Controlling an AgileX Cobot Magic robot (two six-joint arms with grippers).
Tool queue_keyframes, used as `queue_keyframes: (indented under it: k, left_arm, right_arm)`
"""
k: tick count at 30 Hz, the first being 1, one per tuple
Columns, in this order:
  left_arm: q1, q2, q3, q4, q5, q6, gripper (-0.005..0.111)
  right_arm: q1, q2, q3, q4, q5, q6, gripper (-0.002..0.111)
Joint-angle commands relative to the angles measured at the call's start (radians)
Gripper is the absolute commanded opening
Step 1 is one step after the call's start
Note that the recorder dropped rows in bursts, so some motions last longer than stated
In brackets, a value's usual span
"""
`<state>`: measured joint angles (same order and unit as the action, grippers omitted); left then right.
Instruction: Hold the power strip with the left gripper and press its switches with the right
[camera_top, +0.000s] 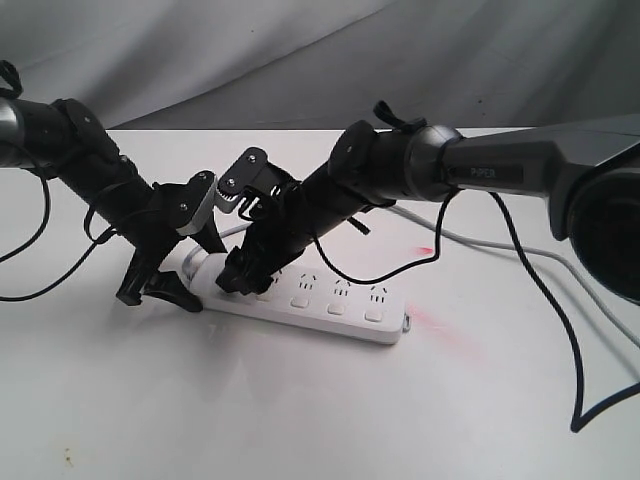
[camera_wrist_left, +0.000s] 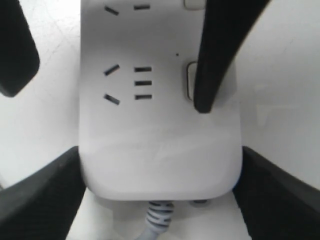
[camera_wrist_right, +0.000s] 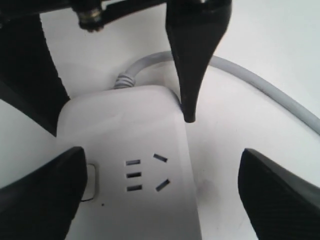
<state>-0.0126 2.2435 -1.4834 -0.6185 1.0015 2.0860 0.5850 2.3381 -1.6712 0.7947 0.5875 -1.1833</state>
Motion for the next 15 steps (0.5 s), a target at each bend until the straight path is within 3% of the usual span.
queue_keyframes:
  k: [1,15]
  left_arm:
    - [-0.003,0.005,0.001,0.024,0.023,0.002,0.032]
    - [-0.003,0.005,0.001,0.024,0.023,0.002,0.032]
  right_arm:
    - [-0.005,0.044,0.012,-0.126,-0.027,0.030,0.076]
    - [-0.005,-0.079,0.011,-0.120,-0.007,0.041,0.076]
